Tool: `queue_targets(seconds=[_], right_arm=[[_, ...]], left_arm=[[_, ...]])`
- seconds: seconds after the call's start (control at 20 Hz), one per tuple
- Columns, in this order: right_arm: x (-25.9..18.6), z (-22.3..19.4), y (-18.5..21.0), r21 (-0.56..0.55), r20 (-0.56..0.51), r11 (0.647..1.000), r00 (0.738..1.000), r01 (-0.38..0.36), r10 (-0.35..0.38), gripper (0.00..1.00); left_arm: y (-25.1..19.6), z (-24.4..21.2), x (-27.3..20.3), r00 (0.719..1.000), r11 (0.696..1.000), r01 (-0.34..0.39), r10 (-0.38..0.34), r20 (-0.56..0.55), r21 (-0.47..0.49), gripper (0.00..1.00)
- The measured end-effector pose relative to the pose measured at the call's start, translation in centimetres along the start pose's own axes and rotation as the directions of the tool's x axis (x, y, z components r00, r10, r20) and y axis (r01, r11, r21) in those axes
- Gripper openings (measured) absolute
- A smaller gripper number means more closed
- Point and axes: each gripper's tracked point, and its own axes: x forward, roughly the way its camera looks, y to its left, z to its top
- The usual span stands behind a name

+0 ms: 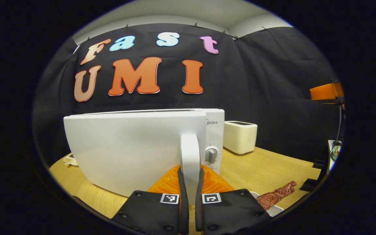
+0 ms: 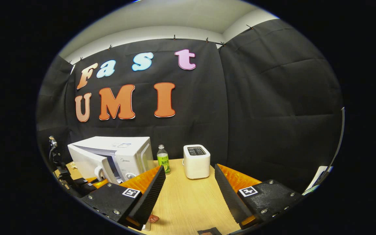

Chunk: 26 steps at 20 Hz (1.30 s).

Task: Open the microwave oven with the left hand, put the food in, and close the microwave oven.

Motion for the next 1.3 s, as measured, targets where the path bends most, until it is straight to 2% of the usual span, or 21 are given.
queue_targets(seconds=[0.15, 0.3, 0.45, 0.5, 0.75, 0.8, 0.9, 0.95, 1.0, 1.05, 1.1, 1.15, 1.2, 1.25, 1.3], right_arm=[[-0.8, 0.3, 1.2, -0.004, 0.01, 1.0, 1.0, -0.013, 0.013, 0.94], [-1.8, 0.6, 2.7, -0.003, 0.014, 0.999, 0.999, -0.033, 0.033, 0.94], [-2.5, 0.7, 4.1, -0.005, 0.018, 0.999, 0.999, -0.048, 0.048, 0.94], [-2.7, 0.6, 4.5, -0.006, 0.017, 0.999, 0.999, -0.05, 0.05, 0.97], [-4.1, 0.1, 7.2, 0.013, 0.001, 0.997, 0.997, -0.08, 0.08, 0.97], [-4.4, 0.0, 7.7, 0.011, 0.002, 0.996, 0.996, -0.084, 0.084, 0.94], [-5.1, -0.2, 8.6, 0.008, 0.004, 0.996, 0.996, -0.087, 0.086, 0.94], [-5.4, -0.4, 9.0, 0.01, 0.001, 0.996, 0.996, -0.09, 0.09, 0.94], [-5.7, -0.6, 9.6, 0.013, -0.004, 0.995, 0.995, -0.096, 0.096, 0.97], [-6.1, -0.8, 10.2, 0.016, -0.008, 0.995, 0.995, -0.103, 0.103, 0.97], [-6.5, -1.1, 10.6, 0.017, -0.012, 0.994, 0.994, -0.108, 0.108, 0.94], [-6.8, -1.2, 11.1, 0.016, -0.011, 0.993, 0.993, -0.114, 0.114, 0.97], [-7.1, -1.4, 11.4, 0.014, -0.008, 0.993, 0.993, -0.119, 0.12, 0.94], [-7.3, -1.6, 11.7, 0.012, -0.006, 0.992, 0.992, -0.123, 0.123, 0.97], [-7.5, -2.0, 12.0, 0.012, -0.008, 0.992, 0.992, -0.125, 0.125, 0.94]], left_arm=[[0.8, -0.2, -4.1, 0.998, 0.998, 0.064, -0.064, -0.011, -0.007, 0.11], [1.7, -0.6, -7.8, 0.996, 0.996, 0.09, -0.09, -0.017, 0.025, 0.11], [3.1, -0.9, -11.1, 0.994, 0.994, 0.109, -0.109, -0.022, 0.016, 0.11], [3.7, -1.0, -12.3, 0.994, 0.994, 0.11, -0.11, -0.024, 0.019, 0.11], [7.2, -1.4, -17.2, 0.996, 0.996, 0.089, -0.088, -0.024, 0.021, 0.11], [8.0, -1.5, -18.1, 0.997, 0.997, 0.079, -0.078, -0.023, 0.017, 0.11], [9.7, -1.6, -19.9, 0.998, 0.999, 0.051, -0.051, -0.021, 0.016, 0.11], [10.7, -1.8, -20.7, 0.999, 0.999, 0.034, -0.034, -0.021, 0.018, 0.06], [11.7, -1.8, -21.5, 1.0, 1.0, 0.011, -0.011, -0.021, 0.019, 0.06], [12.9, -2.0, -22.4, 1.0, 1.0, -0.016, 0.016, -0.023, 0.016, 0.11], [14.2, -2.3, -23.3, 0.998, 0.999, -0.049, 0.049, -0.024, 0.017, 0.11], [15.7, -2.2, -24.6, 0.995, 0.995, -0.098, 0.099, -0.026, 0.027, 0.11], [17.1, -1.9, -25.8, 0.99, 0.989, -0.143, 0.143, -0.006, 0.043, 0.21], [18.5, -1.3, -27.3, 0.983, 0.981, -0.184, 0.183, 0.016, 0.056, 0.27], [19.0, -0.9, -28.7, 0.979, 0.978, -0.201, 0.2, 0.031, 0.062, 0.46]])
